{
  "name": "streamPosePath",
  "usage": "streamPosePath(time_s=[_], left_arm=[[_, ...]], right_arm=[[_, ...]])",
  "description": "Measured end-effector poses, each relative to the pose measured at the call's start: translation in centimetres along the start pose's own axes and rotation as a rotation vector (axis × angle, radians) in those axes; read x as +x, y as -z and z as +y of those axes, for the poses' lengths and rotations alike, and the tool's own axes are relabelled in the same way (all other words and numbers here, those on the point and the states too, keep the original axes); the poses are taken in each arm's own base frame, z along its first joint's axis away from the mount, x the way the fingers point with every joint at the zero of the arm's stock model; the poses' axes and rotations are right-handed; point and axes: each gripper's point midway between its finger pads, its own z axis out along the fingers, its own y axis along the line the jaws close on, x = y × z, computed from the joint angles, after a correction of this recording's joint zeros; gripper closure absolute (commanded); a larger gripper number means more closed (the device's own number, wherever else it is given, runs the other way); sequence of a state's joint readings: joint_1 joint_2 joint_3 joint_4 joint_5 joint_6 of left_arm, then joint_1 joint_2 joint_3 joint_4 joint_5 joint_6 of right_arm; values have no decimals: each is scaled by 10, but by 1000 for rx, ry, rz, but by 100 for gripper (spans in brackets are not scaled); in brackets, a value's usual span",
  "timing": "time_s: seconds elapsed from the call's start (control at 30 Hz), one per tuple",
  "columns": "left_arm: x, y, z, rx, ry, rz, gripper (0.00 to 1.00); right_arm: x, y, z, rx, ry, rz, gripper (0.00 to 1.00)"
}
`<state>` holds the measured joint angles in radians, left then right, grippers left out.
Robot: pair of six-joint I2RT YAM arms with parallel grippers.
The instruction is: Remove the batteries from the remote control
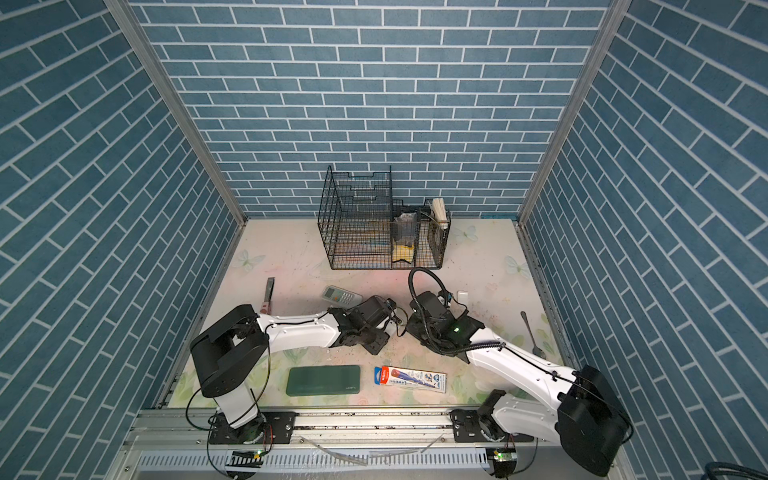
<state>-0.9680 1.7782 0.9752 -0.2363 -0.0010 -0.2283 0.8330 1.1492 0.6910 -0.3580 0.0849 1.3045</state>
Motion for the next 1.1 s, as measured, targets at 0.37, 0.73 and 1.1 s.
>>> streamPosePath(time_s=[0.37, 0.73, 1.1], left_arm=[[0, 0, 0, 0, 0, 0, 64], [0, 0, 0, 1, 0, -1, 64], [0, 0, 0, 1, 0, -2, 65]], right_arm=[[-2, 2, 4, -6, -1, -2, 100], [-2, 3, 8, -20, -1, -2, 100], [-2, 3, 8, -19, -2, -3, 100]])
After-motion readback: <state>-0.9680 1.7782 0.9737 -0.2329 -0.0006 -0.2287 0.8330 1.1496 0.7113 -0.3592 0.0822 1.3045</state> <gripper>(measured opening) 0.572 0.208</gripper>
